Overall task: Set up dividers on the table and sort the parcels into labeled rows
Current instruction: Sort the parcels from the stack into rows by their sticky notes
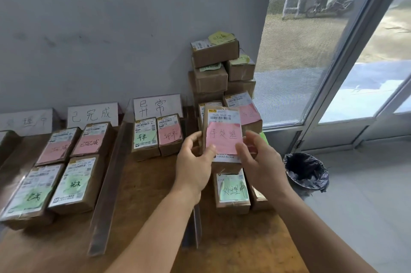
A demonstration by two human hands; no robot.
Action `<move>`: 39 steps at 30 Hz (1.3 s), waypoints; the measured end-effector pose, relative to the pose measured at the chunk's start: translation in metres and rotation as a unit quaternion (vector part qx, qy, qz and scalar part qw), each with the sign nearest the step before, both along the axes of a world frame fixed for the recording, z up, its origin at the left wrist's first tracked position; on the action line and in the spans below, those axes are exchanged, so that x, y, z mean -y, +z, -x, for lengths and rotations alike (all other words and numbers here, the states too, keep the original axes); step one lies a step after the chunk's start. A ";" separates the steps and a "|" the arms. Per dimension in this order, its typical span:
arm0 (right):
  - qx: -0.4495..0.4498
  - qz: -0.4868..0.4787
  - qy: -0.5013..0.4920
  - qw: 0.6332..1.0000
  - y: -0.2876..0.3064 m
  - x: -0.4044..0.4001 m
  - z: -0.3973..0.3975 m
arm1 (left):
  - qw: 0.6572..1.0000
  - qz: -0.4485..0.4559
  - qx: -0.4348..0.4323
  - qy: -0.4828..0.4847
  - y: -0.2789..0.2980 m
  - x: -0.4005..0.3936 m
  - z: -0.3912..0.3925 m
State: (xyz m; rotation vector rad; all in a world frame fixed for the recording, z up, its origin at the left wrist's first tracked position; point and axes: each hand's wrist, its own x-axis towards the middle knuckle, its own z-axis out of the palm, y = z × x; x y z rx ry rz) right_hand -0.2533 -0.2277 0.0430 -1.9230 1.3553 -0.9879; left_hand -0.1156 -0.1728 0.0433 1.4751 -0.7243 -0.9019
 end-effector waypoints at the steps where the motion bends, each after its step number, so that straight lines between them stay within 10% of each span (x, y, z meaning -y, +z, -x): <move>1: -0.007 0.004 -0.010 1.000 -0.002 0.009 -0.002 | 1.000 0.005 -0.004 0.007 0.000 0.003 -0.003; 14: -0.195 -0.062 -0.098 0.974 -0.023 0.099 -0.036 | 0.998 -0.006 0.038 0.041 -0.009 0.024 -0.036; 39: -0.063 0.036 -0.096 0.993 0.001 0.062 -0.017 | 0.999 0.016 0.004 0.040 0.002 0.023 -0.024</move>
